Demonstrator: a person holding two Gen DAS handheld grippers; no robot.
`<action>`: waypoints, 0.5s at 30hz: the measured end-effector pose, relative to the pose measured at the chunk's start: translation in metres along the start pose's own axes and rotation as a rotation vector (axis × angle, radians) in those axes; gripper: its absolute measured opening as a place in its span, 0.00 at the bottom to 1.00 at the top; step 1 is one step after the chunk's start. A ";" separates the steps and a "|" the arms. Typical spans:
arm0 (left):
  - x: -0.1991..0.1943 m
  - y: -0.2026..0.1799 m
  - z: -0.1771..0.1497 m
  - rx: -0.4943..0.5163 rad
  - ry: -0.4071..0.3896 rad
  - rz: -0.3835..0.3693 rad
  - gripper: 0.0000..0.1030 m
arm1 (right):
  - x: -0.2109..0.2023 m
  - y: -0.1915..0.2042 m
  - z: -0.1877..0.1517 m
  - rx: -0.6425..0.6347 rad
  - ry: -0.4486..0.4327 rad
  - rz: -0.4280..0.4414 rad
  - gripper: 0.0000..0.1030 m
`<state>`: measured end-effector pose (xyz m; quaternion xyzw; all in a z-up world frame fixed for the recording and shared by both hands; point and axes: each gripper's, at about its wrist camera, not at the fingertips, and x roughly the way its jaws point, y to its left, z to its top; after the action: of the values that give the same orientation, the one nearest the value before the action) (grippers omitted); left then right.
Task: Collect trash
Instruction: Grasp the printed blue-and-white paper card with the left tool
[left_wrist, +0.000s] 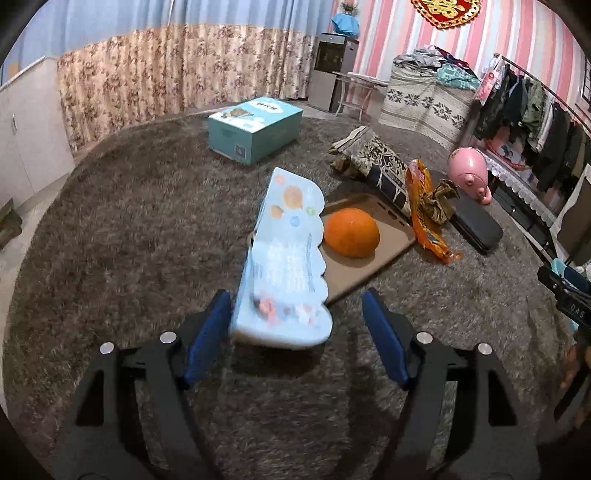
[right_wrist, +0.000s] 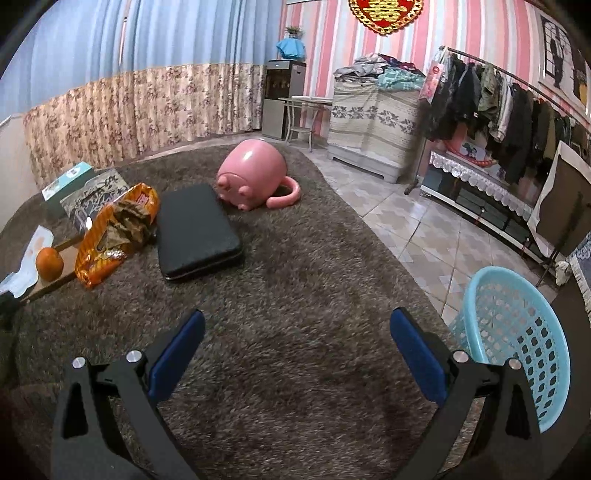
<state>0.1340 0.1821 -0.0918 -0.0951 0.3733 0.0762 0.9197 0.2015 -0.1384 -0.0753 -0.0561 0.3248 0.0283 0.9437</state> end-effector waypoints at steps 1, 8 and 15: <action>0.002 -0.001 0.002 0.009 0.000 0.005 0.70 | 0.000 0.001 0.000 -0.005 -0.001 0.001 0.95; 0.013 -0.002 0.003 0.051 0.028 -0.001 0.61 | 0.001 0.007 -0.002 -0.035 0.005 0.003 0.95; 0.004 0.010 0.000 0.018 0.014 -0.034 0.31 | 0.003 0.014 -0.002 -0.047 0.013 0.027 0.95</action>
<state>0.1346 0.1924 -0.0952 -0.0940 0.3786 0.0566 0.9190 0.2009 -0.1248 -0.0799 -0.0738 0.3307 0.0484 0.9396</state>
